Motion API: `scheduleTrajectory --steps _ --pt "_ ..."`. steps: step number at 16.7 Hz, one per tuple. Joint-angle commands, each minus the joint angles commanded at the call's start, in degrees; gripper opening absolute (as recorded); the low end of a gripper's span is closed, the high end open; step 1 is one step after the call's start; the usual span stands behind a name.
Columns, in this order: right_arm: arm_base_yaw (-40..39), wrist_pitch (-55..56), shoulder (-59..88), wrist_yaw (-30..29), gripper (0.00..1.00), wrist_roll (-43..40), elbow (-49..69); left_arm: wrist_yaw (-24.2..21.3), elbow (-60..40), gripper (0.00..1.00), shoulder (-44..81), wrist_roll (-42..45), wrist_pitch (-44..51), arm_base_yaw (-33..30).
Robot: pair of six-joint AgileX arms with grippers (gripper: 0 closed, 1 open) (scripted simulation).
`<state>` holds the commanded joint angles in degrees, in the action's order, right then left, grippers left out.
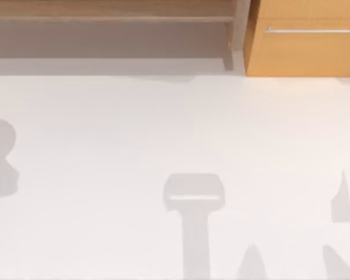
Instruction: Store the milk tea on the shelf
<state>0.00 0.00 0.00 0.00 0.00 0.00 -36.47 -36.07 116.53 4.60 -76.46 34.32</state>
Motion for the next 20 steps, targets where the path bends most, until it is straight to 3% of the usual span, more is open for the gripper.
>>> scheduleTrajectory --steps 4,9,16,20 --pt "0.0 0.0 0.0 0.0 1.0 0.0 0.0 6.79 -5.33 0.0 -5.52 -1.35 0.67 -5.55" --pt "0.0 0.0 0.0 0.0 1.0 0.0 0.0 20.27 -14.22 0.0 -11.14 -3.87 8.38 -18.42" --pt "0.0 0.0 0.0 0.0 1.0 0.0 0.0 40.97 -27.9 0.0 -11.13 -6.2 31.21 -41.2" --pt "0.0 0.0 0.0 0.0 1.0 0.0 0.0 50.57 -36.41 0.0 -9.7 -6.42 44.3 -51.62"
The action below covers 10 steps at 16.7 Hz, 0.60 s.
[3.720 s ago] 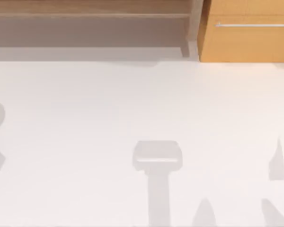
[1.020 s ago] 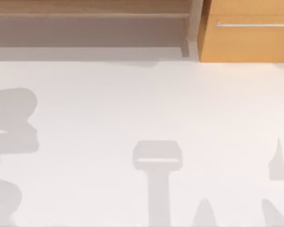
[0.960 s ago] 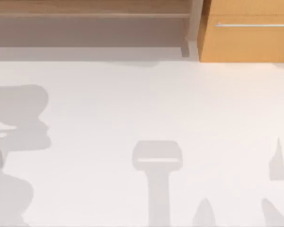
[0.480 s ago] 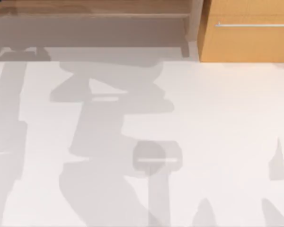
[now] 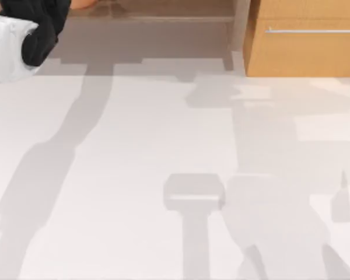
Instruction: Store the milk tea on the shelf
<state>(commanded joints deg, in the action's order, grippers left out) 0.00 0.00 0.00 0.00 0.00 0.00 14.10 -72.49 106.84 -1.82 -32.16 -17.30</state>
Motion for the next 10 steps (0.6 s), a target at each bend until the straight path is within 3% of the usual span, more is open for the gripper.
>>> scheduleTrajectory --steps 5,10 --pt "0.0 0.0 0.0 0.0 1.0 0.0 0.0 6.85 -7.54 0.0 1.27 0.24 9.18 -6.43" --pt "0.0 0.0 0.0 0.0 1.0 0.0 0.0 7.13 -7.92 0.0 1.04 0.35 9.5 -6.42"
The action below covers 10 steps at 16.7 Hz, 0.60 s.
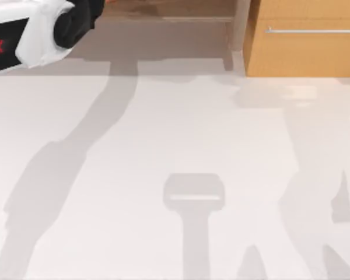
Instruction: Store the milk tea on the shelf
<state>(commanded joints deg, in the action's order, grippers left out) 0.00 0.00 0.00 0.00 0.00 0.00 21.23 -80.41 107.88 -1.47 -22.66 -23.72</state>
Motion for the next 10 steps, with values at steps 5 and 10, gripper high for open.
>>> scheduleTrajectory --steps 5,10 --pt "0.0 0.0 0.0 0.0 1.0 0.0 0.0 2.49 2.0 0.0 -1.02 3.24 -0.98 -0.63" --pt "0.0 0.0 0.0 0.0 1.0 0.0 0.0 5.57 2.02 0.0 0.06 7.85 -3.24 -1.4"
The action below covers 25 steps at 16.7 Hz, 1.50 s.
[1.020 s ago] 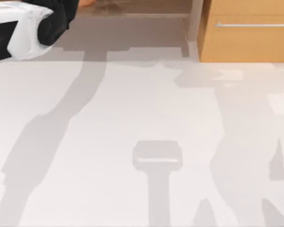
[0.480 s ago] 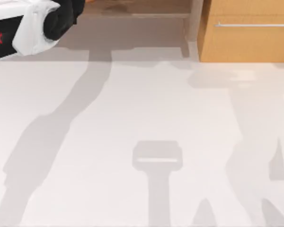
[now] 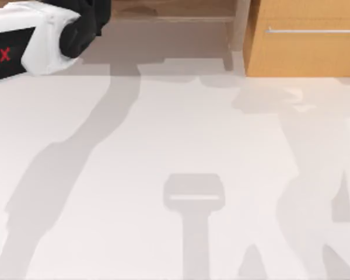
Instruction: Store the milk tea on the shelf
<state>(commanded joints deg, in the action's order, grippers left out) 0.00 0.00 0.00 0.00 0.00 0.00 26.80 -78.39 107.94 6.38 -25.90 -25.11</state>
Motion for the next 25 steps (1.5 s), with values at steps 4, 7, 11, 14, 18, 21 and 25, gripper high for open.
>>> scheduleTrajectory --steps 4,7,11,14,18,21,25 --pt "0.0 0.0 0.0 0.0 1.0 0.0 0.0 -1.43 -2.11 0.0 2.61 -0.1 -0.66 0.23" --pt "0.0 0.0 0.0 0.0 1.0 0.0 0.0 -4.32 -4.83 0.0 5.59 -3.21 -0.56 1.44" --pt "0.0 0.0 0.0 0.0 1.0 0.0 0.0 -7.34 -8.22 0.0 9.51 -7.66 -0.04 2.94" --pt "0.0 0.0 0.0 0.0 1.0 0.0 0.0 -7.42 -8.32 0.0 9.66 -7.82 -0.04 2.98" --pt "0.0 0.0 0.0 0.0 1.0 0.0 0.0 -7.42 -8.32 0.23 9.66 -7.82 -0.04 2.98" --pt "0.0 0.0 0.0 0.0 1.0 0.0 0.0 -7.42 -8.32 0.45 9.66 -7.82 -0.04 2.98" --pt "0.0 0.0 0.0 0.0 1.0 0.0 0.0 -7.42 -8.32 0.75 9.66 -7.82 -0.04 2.98"
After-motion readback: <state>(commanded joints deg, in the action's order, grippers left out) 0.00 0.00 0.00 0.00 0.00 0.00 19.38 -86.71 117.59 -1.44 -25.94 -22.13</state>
